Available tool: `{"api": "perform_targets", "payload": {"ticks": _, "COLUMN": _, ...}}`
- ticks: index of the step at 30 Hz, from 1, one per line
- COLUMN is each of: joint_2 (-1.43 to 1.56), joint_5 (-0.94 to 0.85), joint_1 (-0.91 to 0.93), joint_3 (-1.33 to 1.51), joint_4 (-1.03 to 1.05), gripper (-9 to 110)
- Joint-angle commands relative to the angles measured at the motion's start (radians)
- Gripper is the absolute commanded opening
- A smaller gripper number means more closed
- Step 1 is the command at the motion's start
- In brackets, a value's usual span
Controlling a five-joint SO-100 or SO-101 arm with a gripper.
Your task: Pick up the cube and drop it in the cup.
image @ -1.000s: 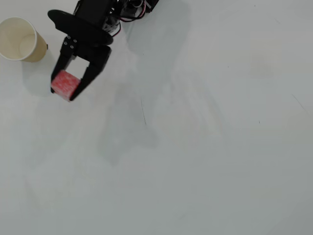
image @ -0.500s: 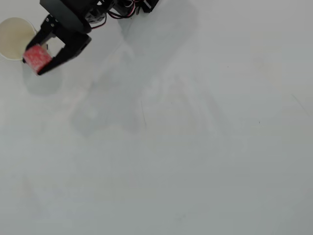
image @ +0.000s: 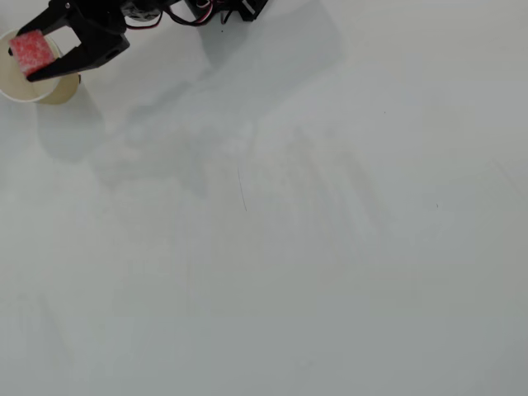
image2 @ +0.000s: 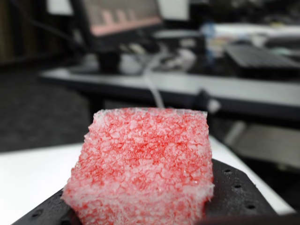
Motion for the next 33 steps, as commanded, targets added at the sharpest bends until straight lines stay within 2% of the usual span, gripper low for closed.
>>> {"api": "perform_targets", "payload": {"ticks": 1, "joint_2": 0.038, "joint_5": -0.005, "joint_1": 0.046, "joint_3": -0.038, "joint_4": -0.005, "gripper": 0}}
{"api": "perform_targets", "payload": {"ticks": 11, "joint_2": 0.043, "joint_5": -0.005, "joint_1": 0.095, "joint_3": -0.037, "joint_4": 0.008, "gripper": 0}}
{"api": "perform_targets", "payload": {"ticks": 22, "joint_2": 0.026, "joint_5": -0.006, "joint_1": 0.064, "joint_3": -0.035, "joint_4": 0.147, "gripper": 0}}
{"api": "perform_targets", "payload": {"ticks": 33, "joint_2": -0.009, "joint_5": -0.008, "joint_1": 0.051, "joint_3": -0.035, "joint_4": 0.153, "gripper": 0}}
